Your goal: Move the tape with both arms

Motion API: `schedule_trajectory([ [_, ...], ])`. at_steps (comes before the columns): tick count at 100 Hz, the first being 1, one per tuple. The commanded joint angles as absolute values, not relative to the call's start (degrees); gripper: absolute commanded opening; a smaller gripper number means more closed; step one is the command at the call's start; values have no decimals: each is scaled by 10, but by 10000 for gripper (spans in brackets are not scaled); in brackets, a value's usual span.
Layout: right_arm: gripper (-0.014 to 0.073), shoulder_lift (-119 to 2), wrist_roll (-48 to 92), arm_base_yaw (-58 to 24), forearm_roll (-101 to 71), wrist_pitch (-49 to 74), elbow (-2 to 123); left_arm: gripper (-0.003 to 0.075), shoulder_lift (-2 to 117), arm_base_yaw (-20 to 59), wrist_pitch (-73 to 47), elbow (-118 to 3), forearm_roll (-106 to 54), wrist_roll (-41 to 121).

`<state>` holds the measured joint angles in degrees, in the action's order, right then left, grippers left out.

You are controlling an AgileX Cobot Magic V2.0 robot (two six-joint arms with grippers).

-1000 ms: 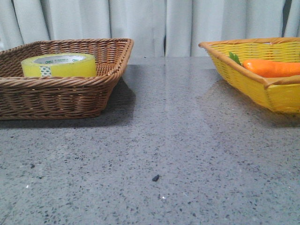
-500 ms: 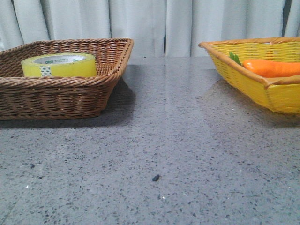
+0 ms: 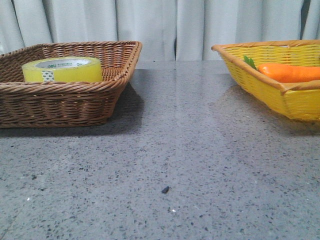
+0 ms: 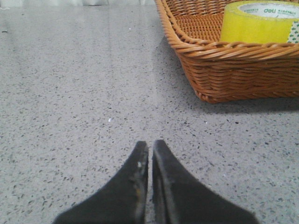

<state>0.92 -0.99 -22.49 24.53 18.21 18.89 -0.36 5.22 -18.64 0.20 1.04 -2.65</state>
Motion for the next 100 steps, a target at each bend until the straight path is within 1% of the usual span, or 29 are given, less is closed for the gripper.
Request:
schedule_trajectory([
  [1, -74, 16, -11, -173, 258, 10, 175, -21, -21, 53, -152, 7, 11, -32],
  [8, -74, 16, -11, -135, 222, -60, 150, -21, -21, 53, -152, 7, 11, -32],
  [15, -74, 17, -11, -98, 170, -98, 126, -21, -21, 53, -152, 7, 11, -32],
  [23, -74, 17, -11, -58, 109, -104, 100, -21, -21, 53, -152, 7, 11, -32],
  [36, -74, 17, -11, 1, 56, -104, 53, -21, -21, 53, -152, 7, 11, -32],
  [46, -74, 17, -11, 35, 37, -104, 15, -21, -21, 53, -152, 7, 11, -32],
  [54, -74, 17, -11, 46, 38, -103, -17, -21, -21, 53, -152, 7, 11, -32],
  [62, -74, 17, -11, 46, 39, -13, -16, -21, -20, 53, -152, 7, 11, -32],
  [85, -74, 18, -11, 47, 41, 165, -18, -21, -20, 53, -152, 7, 11, -32],
  [89, -74, 18, -11, 47, 41, 185, -18, -21, -20, 53, -152, 7, 11, -32],
  [100, -74, 18, -11, 47, 41, 182, -18, -21, -20, 53, -152, 7, 11, -32],
])
